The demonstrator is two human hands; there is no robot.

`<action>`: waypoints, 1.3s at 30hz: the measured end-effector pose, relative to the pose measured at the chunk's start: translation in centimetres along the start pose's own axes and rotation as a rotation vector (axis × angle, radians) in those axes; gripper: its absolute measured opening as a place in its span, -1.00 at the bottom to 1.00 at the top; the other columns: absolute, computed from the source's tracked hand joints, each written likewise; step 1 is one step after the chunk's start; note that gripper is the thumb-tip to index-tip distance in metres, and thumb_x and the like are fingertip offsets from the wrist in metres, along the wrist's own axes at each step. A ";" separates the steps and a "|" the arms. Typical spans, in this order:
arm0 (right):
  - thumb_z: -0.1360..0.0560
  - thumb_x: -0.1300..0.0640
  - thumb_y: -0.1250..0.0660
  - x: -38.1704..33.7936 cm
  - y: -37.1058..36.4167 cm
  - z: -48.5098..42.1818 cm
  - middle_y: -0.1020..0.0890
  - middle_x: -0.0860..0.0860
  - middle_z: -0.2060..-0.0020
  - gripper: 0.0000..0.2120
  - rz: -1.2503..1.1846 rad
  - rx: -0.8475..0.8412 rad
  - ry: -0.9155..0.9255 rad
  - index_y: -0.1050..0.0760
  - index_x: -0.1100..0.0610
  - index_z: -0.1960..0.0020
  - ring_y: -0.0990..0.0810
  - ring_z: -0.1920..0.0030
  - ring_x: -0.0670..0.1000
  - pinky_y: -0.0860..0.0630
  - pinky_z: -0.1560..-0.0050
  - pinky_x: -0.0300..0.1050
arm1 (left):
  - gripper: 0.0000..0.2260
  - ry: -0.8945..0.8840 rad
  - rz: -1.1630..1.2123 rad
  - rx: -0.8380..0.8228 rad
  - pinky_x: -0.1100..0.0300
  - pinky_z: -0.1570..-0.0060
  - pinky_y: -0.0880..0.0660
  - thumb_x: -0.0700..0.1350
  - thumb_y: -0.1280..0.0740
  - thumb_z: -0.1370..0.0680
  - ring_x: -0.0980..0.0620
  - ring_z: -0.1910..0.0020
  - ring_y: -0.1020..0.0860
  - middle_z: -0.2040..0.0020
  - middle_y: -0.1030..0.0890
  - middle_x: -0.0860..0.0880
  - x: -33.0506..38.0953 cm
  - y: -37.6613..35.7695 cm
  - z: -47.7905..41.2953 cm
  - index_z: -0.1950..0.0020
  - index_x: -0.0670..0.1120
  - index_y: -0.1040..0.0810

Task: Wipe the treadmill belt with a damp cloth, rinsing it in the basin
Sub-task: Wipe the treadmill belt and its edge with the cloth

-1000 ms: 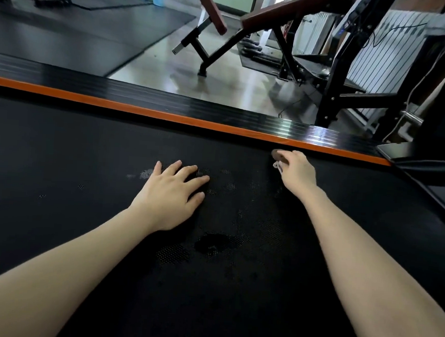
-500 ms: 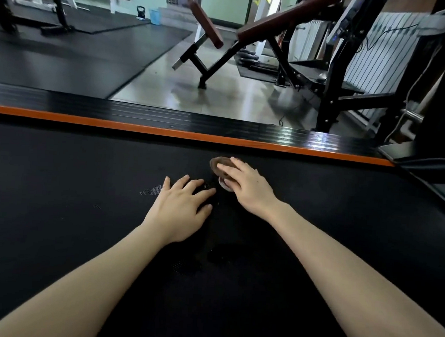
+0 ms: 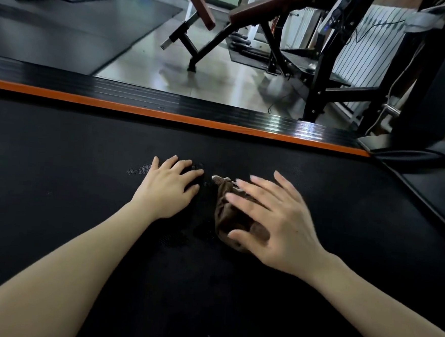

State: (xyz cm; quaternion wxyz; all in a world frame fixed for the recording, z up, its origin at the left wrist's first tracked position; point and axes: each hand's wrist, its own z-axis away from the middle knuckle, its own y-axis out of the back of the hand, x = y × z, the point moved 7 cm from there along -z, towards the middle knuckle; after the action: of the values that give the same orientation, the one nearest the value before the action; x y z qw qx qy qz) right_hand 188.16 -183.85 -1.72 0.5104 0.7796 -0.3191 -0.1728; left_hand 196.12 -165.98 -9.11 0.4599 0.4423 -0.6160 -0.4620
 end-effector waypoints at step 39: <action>-0.56 -0.17 -0.08 -8.6 -4.9 2.9 -0.15 -0.01 -0.52 -0.41 -0.241 -0.331 -0.359 -0.18 0.10 -0.50 -0.01 -0.53 0.00 0.07 -0.51 0.10 | -0.46 0.274 -0.028 -0.012 -0.18 -0.45 0.03 0.19 0.13 -0.58 -0.19 -0.49 -0.12 -0.49 -0.26 -0.13 -2.9 3.6 20.8 -0.47 0.03 -0.30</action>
State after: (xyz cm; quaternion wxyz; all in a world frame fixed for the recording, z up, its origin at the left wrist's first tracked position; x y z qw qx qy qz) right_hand 181.66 -178.75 -7.85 0.5419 0.6747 -0.2768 -0.4178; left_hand 175.95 -159.12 -9.15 0.5360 0.5070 -0.5382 -0.4074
